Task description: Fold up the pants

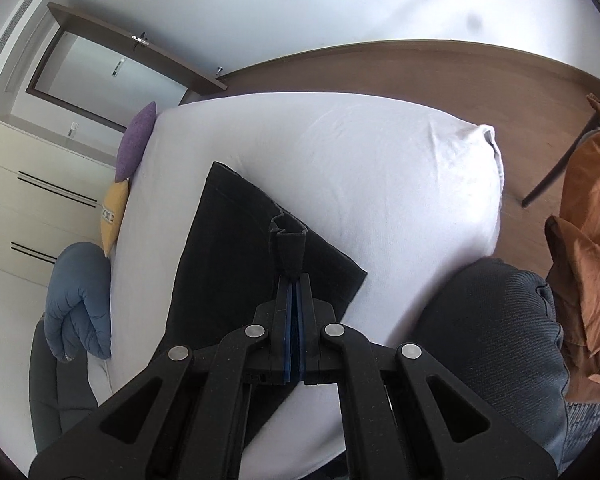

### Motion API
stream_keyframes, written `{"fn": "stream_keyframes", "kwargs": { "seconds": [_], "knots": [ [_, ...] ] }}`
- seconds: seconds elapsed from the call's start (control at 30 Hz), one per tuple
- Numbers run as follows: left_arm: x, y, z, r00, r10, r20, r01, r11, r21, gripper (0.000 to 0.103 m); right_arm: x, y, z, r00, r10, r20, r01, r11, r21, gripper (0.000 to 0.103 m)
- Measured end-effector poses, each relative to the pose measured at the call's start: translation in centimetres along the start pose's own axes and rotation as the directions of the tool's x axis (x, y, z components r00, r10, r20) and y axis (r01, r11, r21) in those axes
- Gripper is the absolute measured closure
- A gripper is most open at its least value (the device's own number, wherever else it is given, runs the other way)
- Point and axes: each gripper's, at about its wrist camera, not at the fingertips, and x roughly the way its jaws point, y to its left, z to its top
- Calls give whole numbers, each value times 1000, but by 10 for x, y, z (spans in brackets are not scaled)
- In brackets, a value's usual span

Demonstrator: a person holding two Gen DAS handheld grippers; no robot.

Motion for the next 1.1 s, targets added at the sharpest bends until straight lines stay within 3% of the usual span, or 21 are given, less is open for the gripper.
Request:
{"fn": "stream_keyframes", "kwargs": {
  "seconds": [0.33, 0.37, 0.43, 0.6, 0.67, 0.77, 0.83, 0.9, 0.97, 1.0, 1.07, 1.1],
  "knots": [
    [-1, -2, -3, 1000, 17, 6, -17, 1000, -19, 36, 41, -34, -39, 997, -9, -72, 15, 996, 88, 101],
    [-2, -2, -3, 1000, 11, 13, -11, 1000, -27, 34, 42, -37, -37, 997, -26, -68, 31, 997, 74, 94],
    [-6, -1, -6, 1000, 5, 25, -4, 999, -32, 30, 28, -32, -28, 995, -100, -16, 101, 994, 43, 91],
    [-17, -15, -10, 998, -17, 68, 20, 999, -36, 29, -6, -4, -2, 991, -101, 85, 106, 993, -55, 91],
    [-22, -24, -7, 995, -29, 91, 32, 999, -31, 29, -5, 25, 0, 996, -59, 61, 68, 984, -163, 91],
    [-24, -34, 0, 993, -47, 110, 50, 998, -29, 28, 19, 66, 2, 1000, -2, -9, -1, 946, -325, 91],
    [-23, -35, 5, 991, -56, 123, 62, 997, -46, 28, 45, 84, 8, 995, 55, -79, -80, 926, -369, 91],
    [-21, -35, 12, 990, -60, 130, 70, 995, -69, 28, 70, 102, 11, 991, 35, -125, -85, 902, -423, 91],
    [-17, -33, 17, 988, -62, 139, 75, 993, -92, 28, 105, 110, 12, 970, 32, -241, -138, 888, -438, 91],
    [-17, -35, 17, 988, -60, 143, 75, 992, -98, 28, 121, 110, 11, 965, 6, -263, -126, 888, -443, 91],
    [-9, -32, 22, 989, -44, 138, 60, 992, -115, 28, 152, 106, 14, 966, -107, -236, -25, 869, -495, 95],
    [-5, -30, 22, 990, -38, 133, 54, 991, -122, 27, 161, 101, 18, 968, -104, -229, -22, 872, -488, 100]
  ]
}}
